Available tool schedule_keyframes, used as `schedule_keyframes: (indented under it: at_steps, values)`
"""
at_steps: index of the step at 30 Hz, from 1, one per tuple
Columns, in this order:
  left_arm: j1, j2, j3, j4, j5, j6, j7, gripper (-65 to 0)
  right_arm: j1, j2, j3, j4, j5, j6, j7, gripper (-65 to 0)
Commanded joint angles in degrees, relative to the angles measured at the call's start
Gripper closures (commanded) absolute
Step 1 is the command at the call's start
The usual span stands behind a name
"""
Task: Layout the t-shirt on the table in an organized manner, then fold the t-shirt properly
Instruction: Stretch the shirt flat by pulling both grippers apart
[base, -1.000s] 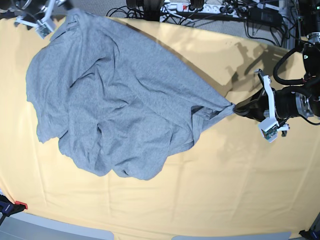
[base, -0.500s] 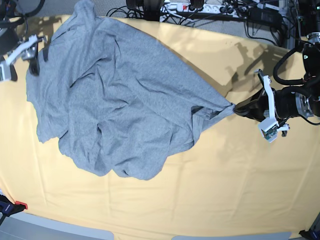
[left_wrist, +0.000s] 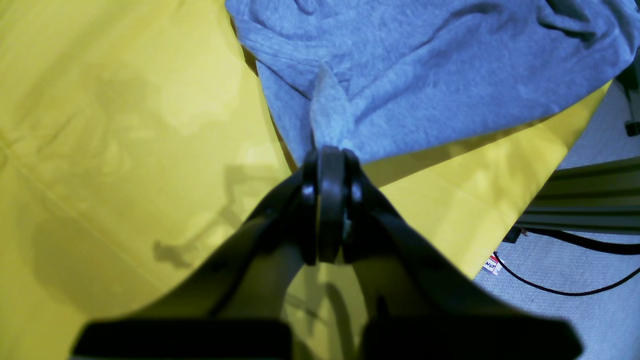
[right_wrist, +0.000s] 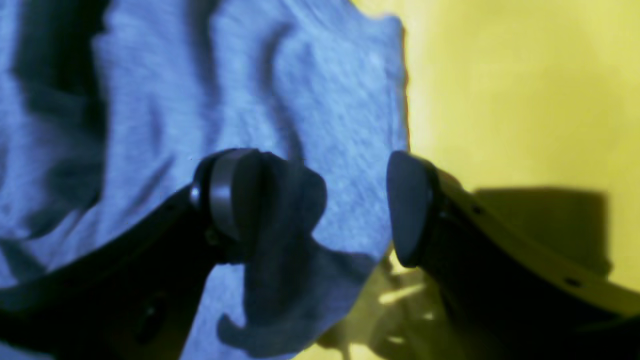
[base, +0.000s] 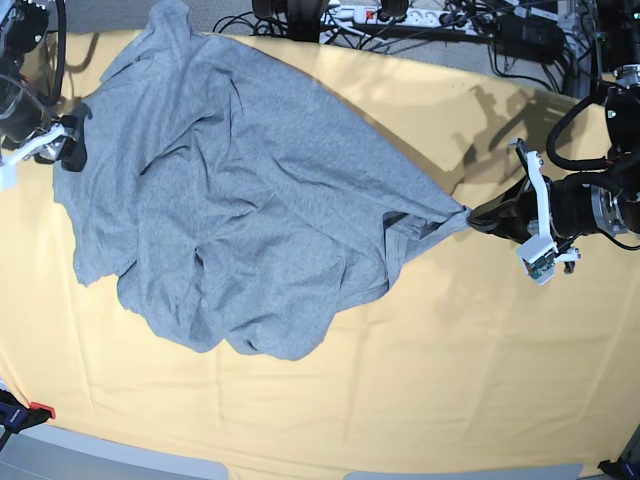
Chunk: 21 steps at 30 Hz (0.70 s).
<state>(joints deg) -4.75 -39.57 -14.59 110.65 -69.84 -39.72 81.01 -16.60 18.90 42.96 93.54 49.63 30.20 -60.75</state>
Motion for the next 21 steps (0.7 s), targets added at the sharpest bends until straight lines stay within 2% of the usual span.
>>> schedule_keyframes:
  at_steps: [1, 4, 7, 9, 12, 13, 15, 17, 21]
  values:
    - [-0.94, -1.09, -0.55, 0.68, -0.50, -0.28, -1.01, 0.0, 0.35, 1.11, 0.50, -0.61, 0.94, 0.31, 1.22, -40.7]
    - [-0.96, -1.09, -0.55, 0.68, -0.50, -0.28, -1.01, 0.0, 0.39, 1.07, 0.52, -4.04, 1.46, -0.20, 1.62, -40.7]
    - [-0.96, -1.07, -0.55, 0.68, -0.52, -0.28, -1.01, 0.0, 0.37, 0.76, 0.52, -5.20, 3.67, 2.47, 1.11, -38.4]
    - [-0.94, -1.07, -0.55, 0.68, -0.52, -0.28, -1.01, 0.0, 0.37, 0.83, 0.52, -5.20, 5.95, 4.74, 0.09, -27.1]
    - [-0.96, -1.07, -0.55, 0.68, -0.52, -0.28, -1.01, 0.0, 0.39, 0.94, 0.52, -5.11, 10.71, 9.80, -2.93, -2.2]
    - [-0.96, -1.07, -0.55, 0.68, -0.52, -0.28, -1.01, 0.0, 0.39, 1.01, 0.57, -5.03, 13.14, 9.80, -5.16, 0.0]
    - [-0.96, -1.07, -0.55, 0.68, -0.55, -0.28, -1.01, 0.0, 0.37, 0.96, 1.16, -4.11, 16.94, 9.80, -9.25, 0.0]
    - [-0.96, -1.07, -0.55, 0.66, -0.61, -0.28, -1.01, 0.0, -0.04, 0.96, 2.27, -2.19, 18.12, 9.80, -11.63, 0.0]
    - [-0.94, -1.09, -0.55, 0.68, -0.70, -0.28, -1.01, 0.0, -3.15, 0.92, 6.69, 3.69, 17.68, 9.80, -12.00, 0.0]
